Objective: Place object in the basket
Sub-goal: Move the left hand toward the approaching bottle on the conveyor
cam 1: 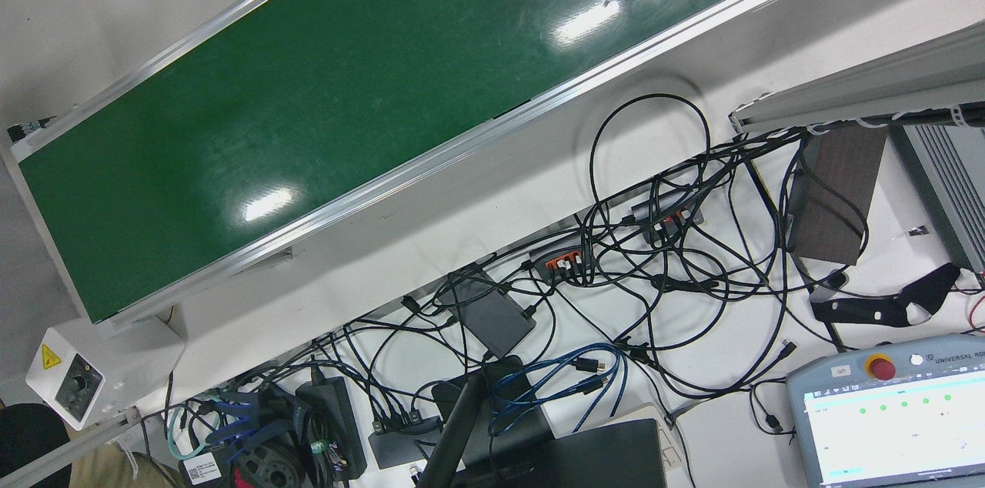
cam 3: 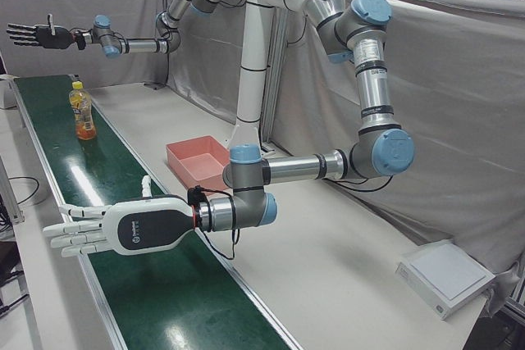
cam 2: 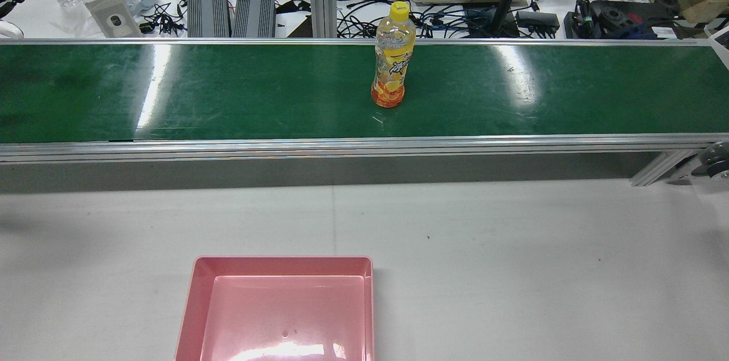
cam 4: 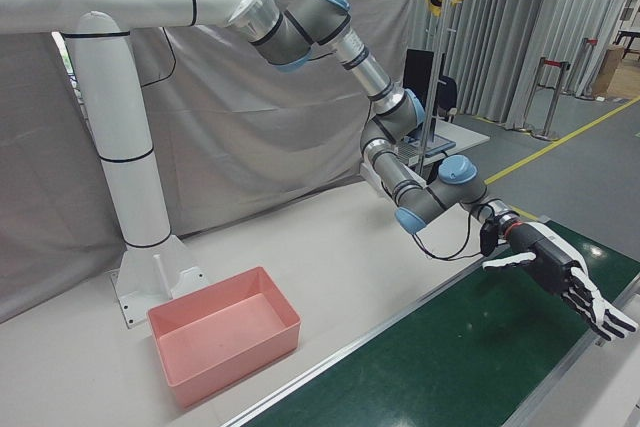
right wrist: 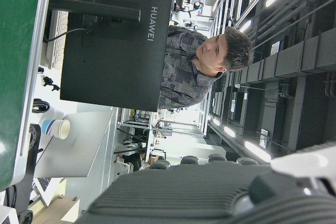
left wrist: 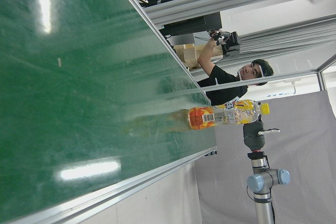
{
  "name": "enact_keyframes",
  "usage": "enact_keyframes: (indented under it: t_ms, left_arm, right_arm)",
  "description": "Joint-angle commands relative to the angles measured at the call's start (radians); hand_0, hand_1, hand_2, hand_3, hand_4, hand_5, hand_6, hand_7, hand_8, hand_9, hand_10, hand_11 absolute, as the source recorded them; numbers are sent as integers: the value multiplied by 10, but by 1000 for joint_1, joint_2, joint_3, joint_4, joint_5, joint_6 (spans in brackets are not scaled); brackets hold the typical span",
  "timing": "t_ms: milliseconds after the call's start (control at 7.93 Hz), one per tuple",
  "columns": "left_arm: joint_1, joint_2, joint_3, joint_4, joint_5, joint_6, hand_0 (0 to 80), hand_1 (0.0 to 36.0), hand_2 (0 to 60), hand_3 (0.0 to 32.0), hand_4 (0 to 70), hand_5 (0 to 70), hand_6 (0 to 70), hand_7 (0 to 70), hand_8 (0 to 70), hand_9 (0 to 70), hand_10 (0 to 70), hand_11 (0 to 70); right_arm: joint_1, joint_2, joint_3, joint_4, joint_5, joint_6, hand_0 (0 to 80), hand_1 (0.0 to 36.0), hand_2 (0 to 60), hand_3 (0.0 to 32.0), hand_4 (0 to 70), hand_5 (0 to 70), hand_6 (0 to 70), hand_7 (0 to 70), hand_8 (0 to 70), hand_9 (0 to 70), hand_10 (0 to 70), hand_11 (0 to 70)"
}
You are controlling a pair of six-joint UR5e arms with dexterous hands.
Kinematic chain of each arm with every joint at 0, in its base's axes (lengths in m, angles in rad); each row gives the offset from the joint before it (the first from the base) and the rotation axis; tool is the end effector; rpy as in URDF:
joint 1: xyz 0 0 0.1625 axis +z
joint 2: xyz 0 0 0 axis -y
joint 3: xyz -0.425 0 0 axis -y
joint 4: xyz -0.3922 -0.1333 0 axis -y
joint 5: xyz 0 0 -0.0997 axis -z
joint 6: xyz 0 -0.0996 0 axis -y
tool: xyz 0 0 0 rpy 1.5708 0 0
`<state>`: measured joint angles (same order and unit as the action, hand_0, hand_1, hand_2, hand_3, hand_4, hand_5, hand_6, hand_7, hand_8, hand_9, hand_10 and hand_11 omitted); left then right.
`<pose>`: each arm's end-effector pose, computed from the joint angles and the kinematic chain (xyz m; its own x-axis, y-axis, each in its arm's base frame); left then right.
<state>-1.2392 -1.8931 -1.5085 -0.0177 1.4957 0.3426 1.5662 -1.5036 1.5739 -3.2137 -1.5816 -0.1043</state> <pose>0.0741 -0.6476 0.5334 -0.9402 -0.1544 -0.3037 0.2406 0.3303 -0.9127 0.1298 -0.5198 0.6589 -0.9944 0.0155 0.1041 -0.1041 -0.0002 -0.9946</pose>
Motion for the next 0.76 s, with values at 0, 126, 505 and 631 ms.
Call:
enact_keyframes:
  t_ms: [0, 126, 505, 631]
  left_arm:
    - [67, -58, 1, 16, 0, 1, 589, 87, 0, 0, 133, 212, 0, 12, 22, 29, 10, 31]
    - [104, -85, 1, 31, 0, 3, 588, 85, 0, 0, 137, 213, 0, 15, 27, 33, 11, 32]
    - [148, -125, 1, 45, 0, 6, 586, 86, 0, 0, 130, 209, 0, 13, 26, 36, 15, 39]
    - [159, -133, 1, 47, 0, 6, 584, 84, 0, 0, 132, 214, 0, 17, 28, 40, 16, 40]
  right_arm:
    - [0, 0, 0, 0, 0, 0, 0, 0, 0, 0, 0, 0, 0, 0, 0, 0, 0, 0]
    - [0, 0, 0, 0, 0, 0, 0, 0, 0, 0, 0, 0, 0, 0, 0, 0, 0, 0]
    - [0, 0, 0, 0, 0, 0, 0, 0, 0, 0, 0, 0, 0, 0, 0, 0, 0, 0]
    - [0, 0, 0, 0, 0, 0, 0, 0, 0, 0, 0, 0, 0, 0, 0, 0, 0, 0]
